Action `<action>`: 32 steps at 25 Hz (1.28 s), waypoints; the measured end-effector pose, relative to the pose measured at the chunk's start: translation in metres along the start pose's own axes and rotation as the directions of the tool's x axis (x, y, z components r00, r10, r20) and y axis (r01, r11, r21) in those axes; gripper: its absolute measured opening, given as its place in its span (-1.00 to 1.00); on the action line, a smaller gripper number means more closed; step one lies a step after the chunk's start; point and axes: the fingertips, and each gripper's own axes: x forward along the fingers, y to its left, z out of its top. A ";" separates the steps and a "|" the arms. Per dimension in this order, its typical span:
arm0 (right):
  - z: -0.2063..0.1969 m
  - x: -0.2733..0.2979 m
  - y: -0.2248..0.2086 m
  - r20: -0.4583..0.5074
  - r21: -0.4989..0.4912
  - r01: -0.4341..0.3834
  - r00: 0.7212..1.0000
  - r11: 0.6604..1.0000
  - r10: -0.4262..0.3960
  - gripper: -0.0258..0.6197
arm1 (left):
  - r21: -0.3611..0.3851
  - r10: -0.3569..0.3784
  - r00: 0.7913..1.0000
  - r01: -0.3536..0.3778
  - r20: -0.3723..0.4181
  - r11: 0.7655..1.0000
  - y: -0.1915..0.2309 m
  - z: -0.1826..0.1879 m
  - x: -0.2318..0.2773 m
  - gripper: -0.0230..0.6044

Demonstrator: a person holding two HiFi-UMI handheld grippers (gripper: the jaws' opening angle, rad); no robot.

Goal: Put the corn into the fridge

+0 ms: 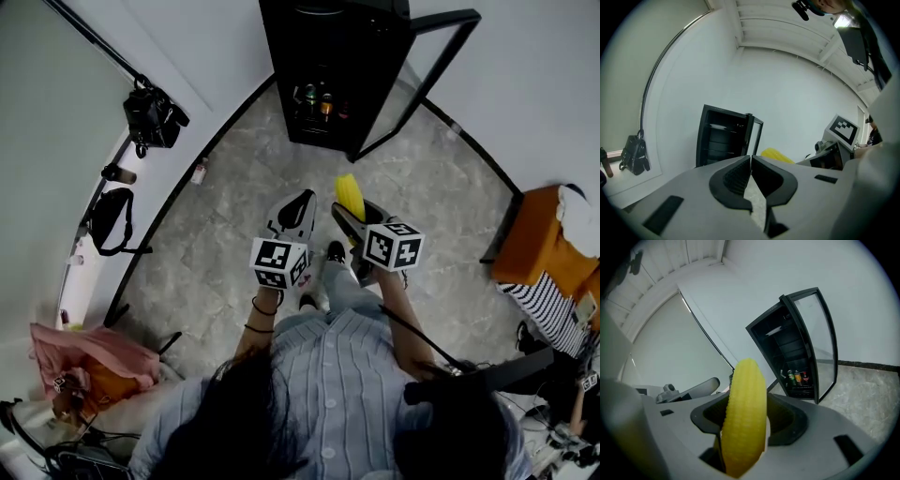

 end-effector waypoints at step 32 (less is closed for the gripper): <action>0.141 0.067 -0.073 0.019 -0.022 -0.121 0.992 0.992 0.121 -0.16 | 0.070 0.130 0.991 -0.132 0.032 0.989 0.027 0.066 0.116 -0.86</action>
